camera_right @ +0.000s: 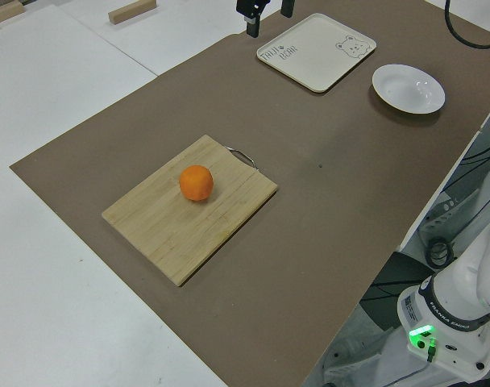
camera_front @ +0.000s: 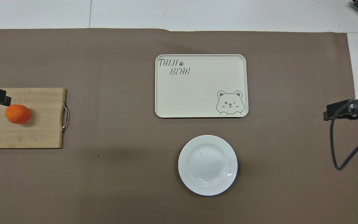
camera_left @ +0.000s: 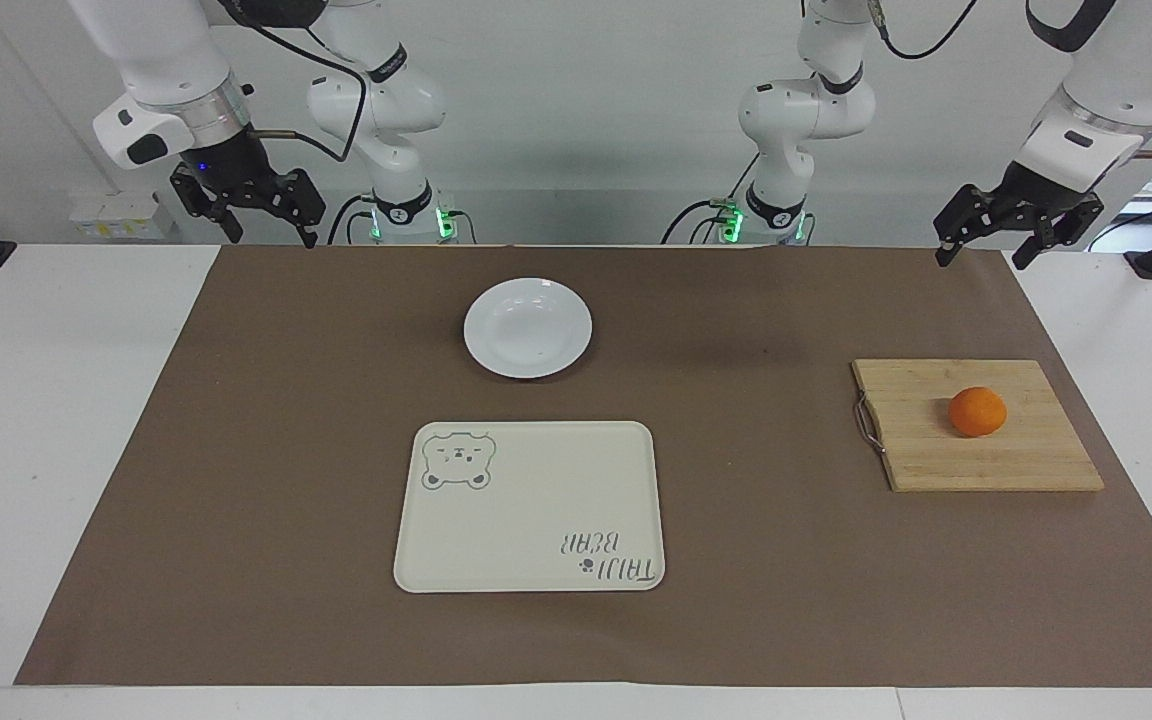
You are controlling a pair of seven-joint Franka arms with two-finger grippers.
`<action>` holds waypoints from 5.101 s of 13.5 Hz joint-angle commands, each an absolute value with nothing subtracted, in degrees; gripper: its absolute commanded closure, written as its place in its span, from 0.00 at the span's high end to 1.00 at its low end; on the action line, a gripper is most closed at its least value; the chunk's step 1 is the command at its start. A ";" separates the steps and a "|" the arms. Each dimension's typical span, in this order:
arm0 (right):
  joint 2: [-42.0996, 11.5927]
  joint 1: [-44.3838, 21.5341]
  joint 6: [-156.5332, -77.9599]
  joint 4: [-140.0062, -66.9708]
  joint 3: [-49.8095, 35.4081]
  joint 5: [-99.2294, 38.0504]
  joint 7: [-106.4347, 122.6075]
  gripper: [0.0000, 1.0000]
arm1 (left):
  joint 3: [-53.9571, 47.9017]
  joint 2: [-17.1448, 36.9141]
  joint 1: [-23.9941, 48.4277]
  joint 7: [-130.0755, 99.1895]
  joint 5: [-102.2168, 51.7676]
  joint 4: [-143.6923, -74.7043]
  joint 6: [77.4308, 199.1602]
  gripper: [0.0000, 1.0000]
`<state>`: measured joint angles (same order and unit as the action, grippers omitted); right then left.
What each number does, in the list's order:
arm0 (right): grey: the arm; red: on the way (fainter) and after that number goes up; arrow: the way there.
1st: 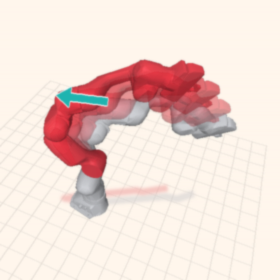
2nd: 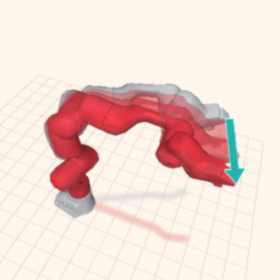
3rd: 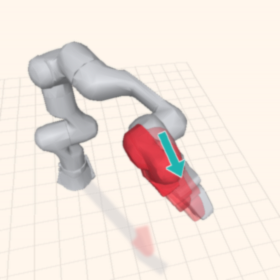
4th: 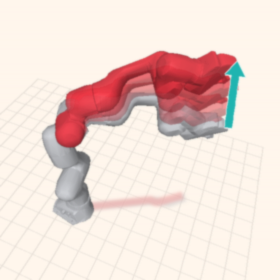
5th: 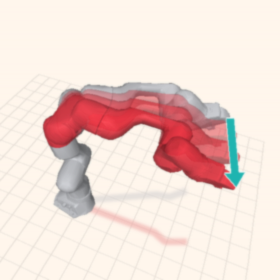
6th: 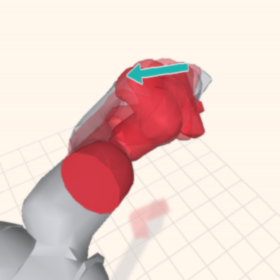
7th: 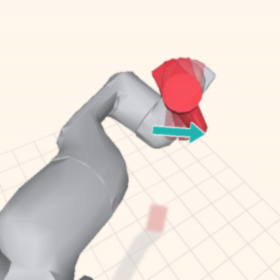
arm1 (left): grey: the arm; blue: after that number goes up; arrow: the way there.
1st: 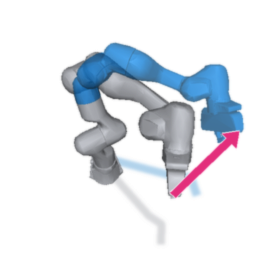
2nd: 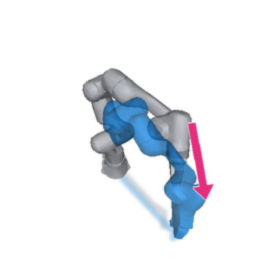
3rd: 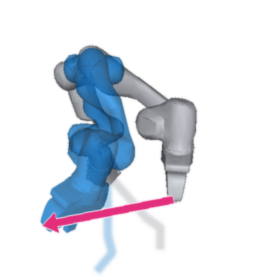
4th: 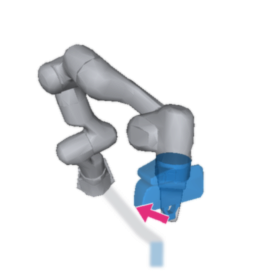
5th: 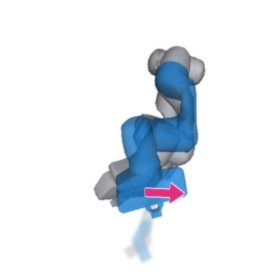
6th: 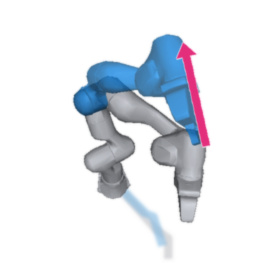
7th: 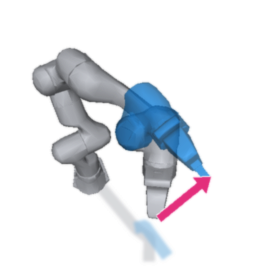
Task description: Place orange and plate with both arms
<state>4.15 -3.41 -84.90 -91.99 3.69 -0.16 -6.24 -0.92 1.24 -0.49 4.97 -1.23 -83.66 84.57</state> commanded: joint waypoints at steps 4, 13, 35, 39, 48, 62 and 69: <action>5.54 -3.16 -85.43 -93.78 3.52 0.62 -6.77 1.00 | -0.62 0.70 -0.18 5.01 -1.32 -83.50 85.08 1.00; 5.71 -2.73 -85.52 -93.87 3.52 0.62 -5.80 1.00 | -0.62 0.62 -0.44 5.01 -1.32 -83.50 85.08 1.00; 5.54 -2.81 -87.63 -93.87 3.52 -0.18 -4.22 1.00 | -0.35 -0.09 -0.53 5.54 -1.32 -85.16 88.07 1.00; 5.54 -2.73 -87.71 -93.87 3.52 -0.18 -4.13 1.00 | -0.09 -0.18 -0.62 5.54 -1.32 -85.34 88.59 1.00; 5.36 -2.64 -87.98 -93.87 3.52 -0.18 -4.04 1.00 | -0.09 -0.18 -5.79 11.33 -1.32 -92.27 97.28 1.00; 5.36 -2.64 -88.15 -93.78 3.52 -0.18 -4.04 1.00 | -0.09 7.72 -14.59 21.01 -1.41 -107.57 121.45 1.00; 5.27 -2.64 -88.33 -93.78 3.52 -0.18 -3.96 1.00 | -0.09 12.39 -14.59 20.92 -1.41 -112.59 130.52 1.00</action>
<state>4.44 -3.33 -86.78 -92.43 3.77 -0.16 -5.43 0.13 13.46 -14.23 20.30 -1.21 -111.10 128.98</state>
